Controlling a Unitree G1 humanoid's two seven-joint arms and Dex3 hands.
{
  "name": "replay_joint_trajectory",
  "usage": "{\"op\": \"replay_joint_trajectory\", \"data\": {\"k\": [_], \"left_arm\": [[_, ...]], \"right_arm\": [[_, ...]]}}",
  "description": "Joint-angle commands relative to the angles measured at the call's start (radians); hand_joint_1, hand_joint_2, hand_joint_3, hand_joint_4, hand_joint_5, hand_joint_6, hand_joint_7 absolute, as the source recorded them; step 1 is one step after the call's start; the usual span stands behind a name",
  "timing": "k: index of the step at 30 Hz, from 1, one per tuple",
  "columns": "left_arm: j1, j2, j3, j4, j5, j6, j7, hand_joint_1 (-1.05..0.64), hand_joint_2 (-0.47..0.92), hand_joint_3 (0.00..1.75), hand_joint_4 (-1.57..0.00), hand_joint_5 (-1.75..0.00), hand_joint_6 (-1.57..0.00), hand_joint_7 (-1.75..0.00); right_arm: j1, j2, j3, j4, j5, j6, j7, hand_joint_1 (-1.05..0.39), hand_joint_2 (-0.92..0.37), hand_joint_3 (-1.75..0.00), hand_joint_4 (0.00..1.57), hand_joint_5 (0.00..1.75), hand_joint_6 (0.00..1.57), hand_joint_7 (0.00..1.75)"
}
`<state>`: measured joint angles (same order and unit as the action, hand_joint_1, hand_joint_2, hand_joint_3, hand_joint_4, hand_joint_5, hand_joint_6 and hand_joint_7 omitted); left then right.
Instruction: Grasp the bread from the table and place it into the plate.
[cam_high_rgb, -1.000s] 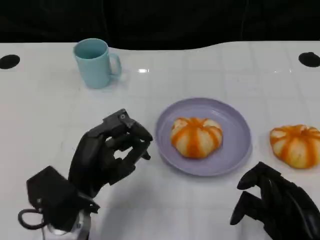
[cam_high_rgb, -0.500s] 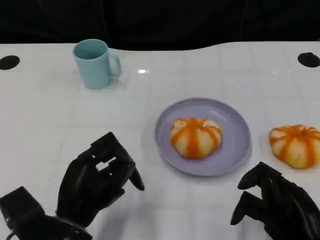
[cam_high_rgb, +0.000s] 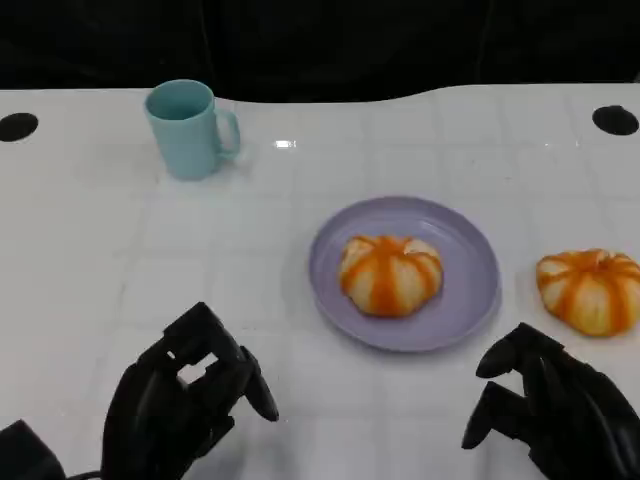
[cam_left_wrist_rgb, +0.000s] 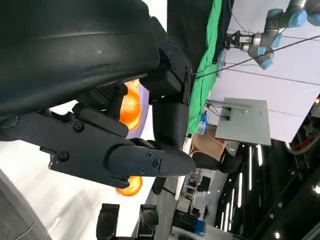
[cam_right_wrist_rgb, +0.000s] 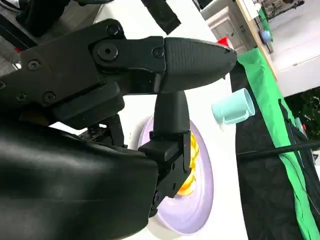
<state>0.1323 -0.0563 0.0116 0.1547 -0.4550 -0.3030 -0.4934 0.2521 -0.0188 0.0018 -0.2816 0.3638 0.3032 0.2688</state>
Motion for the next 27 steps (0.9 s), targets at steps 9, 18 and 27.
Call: {"op": "replay_joint_trajectory", "data": {"k": [9,18,27], "left_arm": [[0.000,0.009,0.031,0.004,0.000,0.012,-0.023,-0.59,0.92,0.27,-0.79,-1.75,-0.57,-1.75],[-0.011,0.005,0.046,0.019,-0.002,0.033,-0.030,-0.58,0.92,0.25,-0.81,-1.75,-0.58,-1.75],[-0.035,0.001,0.060,0.050,0.008,0.026,-0.032,-0.59,0.92,0.24,-0.83,-1.75,-0.59,-1.75]], "right_arm": [[-0.006,-0.010,-0.016,0.003,0.006,-0.005,-0.002,-0.51,-0.92,-0.50,0.61,1.75,0.41,1.71],[-0.013,-0.009,-0.015,0.015,0.001,-0.009,-0.003,-0.52,-0.92,-0.49,0.60,1.75,0.43,1.69],[-0.032,-0.003,-0.014,0.032,-0.003,-0.011,-0.012,-0.51,-0.92,-0.50,0.60,1.75,0.43,1.68]]}}
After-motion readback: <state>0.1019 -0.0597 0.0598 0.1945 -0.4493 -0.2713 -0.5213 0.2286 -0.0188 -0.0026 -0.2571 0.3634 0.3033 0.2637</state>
